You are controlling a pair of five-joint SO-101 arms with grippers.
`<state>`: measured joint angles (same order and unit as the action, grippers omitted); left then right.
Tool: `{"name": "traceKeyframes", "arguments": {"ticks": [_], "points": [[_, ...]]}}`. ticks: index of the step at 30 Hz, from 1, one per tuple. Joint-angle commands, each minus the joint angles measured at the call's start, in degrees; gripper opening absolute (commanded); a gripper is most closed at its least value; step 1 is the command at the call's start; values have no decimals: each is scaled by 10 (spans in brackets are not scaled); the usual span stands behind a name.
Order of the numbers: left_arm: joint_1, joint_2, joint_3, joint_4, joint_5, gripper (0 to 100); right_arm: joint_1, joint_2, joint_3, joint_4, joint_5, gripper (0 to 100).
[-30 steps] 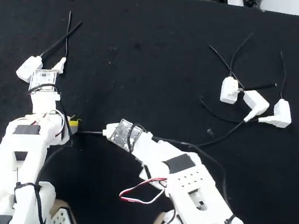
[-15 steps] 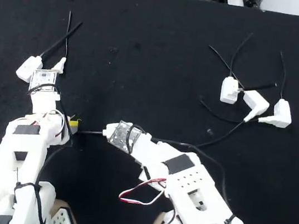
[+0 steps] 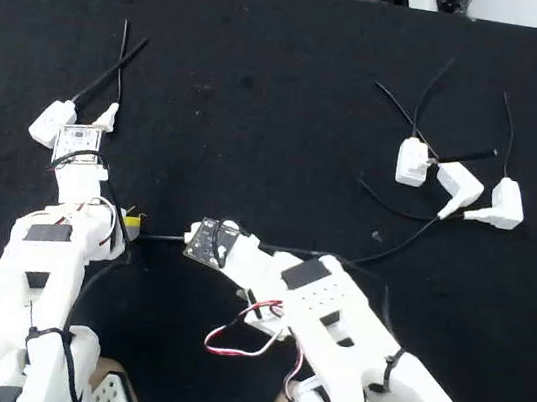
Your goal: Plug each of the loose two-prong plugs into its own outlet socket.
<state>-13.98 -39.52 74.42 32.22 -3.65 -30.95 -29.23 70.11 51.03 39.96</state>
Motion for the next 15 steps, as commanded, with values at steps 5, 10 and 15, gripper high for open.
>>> {"name": "traceKeyframes", "arguments": {"ticks": [5, 10, 15], "points": [[6, -2, -2, -4, 1, 271, -14, -82, -9, 48, -18, 92], [6, -2, -2, -4, 1, 271, -24, -84, 15, 18, -22, 99], [6, -2, -2, -4, 1, 271, -37, -62, 22, -18, -40, 91]]}}
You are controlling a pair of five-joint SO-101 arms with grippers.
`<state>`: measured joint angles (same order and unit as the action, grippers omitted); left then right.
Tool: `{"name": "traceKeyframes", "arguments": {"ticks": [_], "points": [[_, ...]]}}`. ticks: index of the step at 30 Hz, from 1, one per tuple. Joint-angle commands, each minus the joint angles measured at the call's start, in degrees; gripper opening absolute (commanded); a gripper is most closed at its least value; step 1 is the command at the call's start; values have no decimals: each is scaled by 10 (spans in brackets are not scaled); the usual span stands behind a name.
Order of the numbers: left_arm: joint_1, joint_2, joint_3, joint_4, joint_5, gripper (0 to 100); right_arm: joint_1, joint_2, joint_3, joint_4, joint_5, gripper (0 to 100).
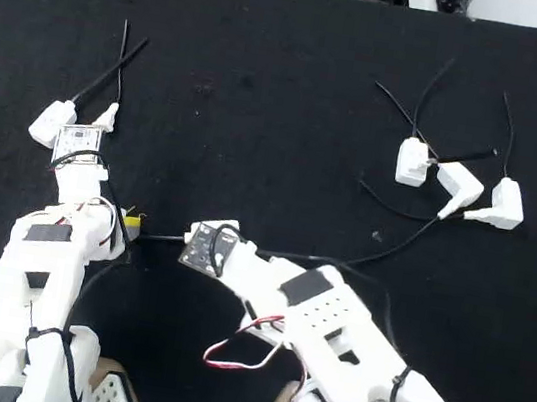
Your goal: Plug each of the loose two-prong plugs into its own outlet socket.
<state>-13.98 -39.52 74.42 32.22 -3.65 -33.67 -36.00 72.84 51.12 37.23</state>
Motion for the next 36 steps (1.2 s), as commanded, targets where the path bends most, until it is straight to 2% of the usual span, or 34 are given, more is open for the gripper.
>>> {"name": "traceKeyframes", "arguments": {"ticks": [1, 5, 9, 19, 24, 36], "points": [[6, -2, -2, -4, 1, 271, -10, 10, -8, -20, -15, 91], [6, -2, -2, -4, 1, 271, -10, 14, -17, -20, -15, 87], [6, -2, -2, -4, 1, 271, -10, 8, -17, -18, -15, 7], [6, -2, -2, -4, 1, 271, -9, -71, -18, 43, -14, 17], [6, -2, -2, -4, 1, 271, -9, -71, 14, 40, -11, 80], [6, -2, -2, -4, 1, 271, -10, -73, 7, 37, -11, 10]]}}
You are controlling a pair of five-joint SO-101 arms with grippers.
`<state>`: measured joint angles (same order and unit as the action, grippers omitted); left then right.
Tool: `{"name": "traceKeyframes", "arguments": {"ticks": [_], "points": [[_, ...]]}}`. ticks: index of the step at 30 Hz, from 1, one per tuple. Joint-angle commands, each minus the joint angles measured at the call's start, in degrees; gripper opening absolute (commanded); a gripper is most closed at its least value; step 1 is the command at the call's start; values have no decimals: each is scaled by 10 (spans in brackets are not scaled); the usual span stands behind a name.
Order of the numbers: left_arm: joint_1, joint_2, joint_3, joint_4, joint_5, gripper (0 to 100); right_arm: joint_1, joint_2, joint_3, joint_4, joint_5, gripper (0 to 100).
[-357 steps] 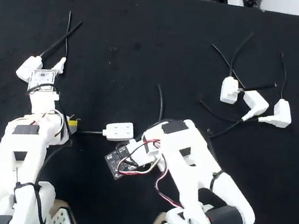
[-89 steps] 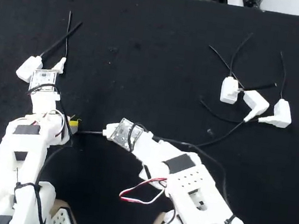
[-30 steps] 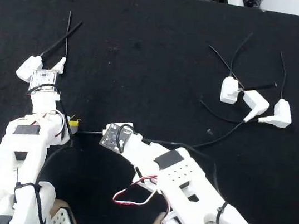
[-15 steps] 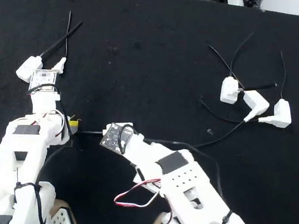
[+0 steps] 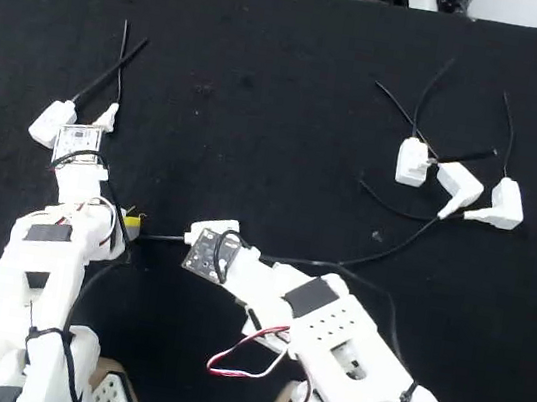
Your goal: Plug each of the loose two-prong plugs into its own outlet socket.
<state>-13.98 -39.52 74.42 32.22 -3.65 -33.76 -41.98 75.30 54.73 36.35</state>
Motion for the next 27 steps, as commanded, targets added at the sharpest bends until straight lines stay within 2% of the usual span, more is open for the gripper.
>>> {"name": "traceKeyframes", "arguments": {"ticks": [1, 7, 11, 15, 19, 23, 27], "points": [[6, -2, -2, -4, 1, 271, -9, -14, -17, 1, -2, 11], [6, -2, -2, -3, 1, 271, -1, -28, -54, 29, -3, 11], [6, -7, -4, 18, 1, 271, -3, -78, -96, 39, -33, 11], [3, -27, -32, 86, 1, 271, -10, -94, -84, -53, -46, 11], [6, -98, -9, 94, 3, 271, -76, -52, -64, -141, -53, 11], [7, -207, 36, 97, 4, 271, -134, 26, -86, -206, -115, 11], [7, -321, 63, 135, 4, 271, -143, 94, -111, -252, -171, 11]]}}
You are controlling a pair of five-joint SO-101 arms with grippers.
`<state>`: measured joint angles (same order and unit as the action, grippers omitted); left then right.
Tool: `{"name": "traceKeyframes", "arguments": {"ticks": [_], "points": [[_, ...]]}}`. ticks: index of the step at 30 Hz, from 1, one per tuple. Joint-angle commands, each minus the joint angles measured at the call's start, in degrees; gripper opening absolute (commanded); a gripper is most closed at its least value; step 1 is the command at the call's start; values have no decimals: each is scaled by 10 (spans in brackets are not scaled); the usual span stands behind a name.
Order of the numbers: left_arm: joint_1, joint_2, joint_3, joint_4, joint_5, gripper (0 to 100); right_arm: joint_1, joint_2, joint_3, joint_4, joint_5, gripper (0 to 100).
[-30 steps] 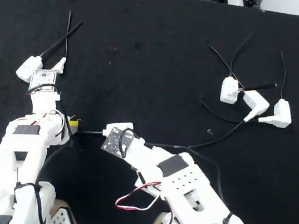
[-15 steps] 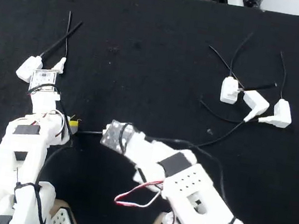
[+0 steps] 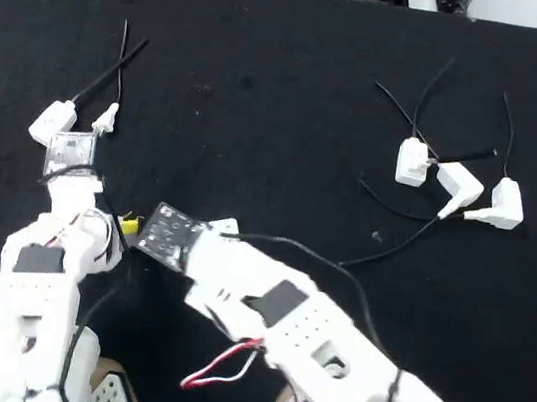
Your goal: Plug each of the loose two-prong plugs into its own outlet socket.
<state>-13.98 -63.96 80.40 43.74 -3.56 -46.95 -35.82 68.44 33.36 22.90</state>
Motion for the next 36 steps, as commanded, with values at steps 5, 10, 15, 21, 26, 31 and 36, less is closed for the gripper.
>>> {"name": "traceKeyframes", "arguments": {"ticks": [5, 10, 15, 21, 26, 31, 36], "points": [[8, -192, 33, 49, 15, 271, -13, 45, -26, -94, -108, 11], [56, -288, 53, 89, 28, 271, -13, 49, 0, -157, -114, 11], [80, -375, 84, 98, 32, 271, -14, 50, 7, -171, -114, 11], [98, -404, 102, 98, 32, 271, -42, 50, 9, -169, -112, 11], [116, -404, 109, 95, 27, 271, -35, 45, 7, -161, -113, 11], [113, -404, 121, 92, 26, 271, -20, 15, 13, -155, -114, 11], [113, -404, 122, 92, 26, 271, -20, -95, 29, -94, -114, 11]]}}
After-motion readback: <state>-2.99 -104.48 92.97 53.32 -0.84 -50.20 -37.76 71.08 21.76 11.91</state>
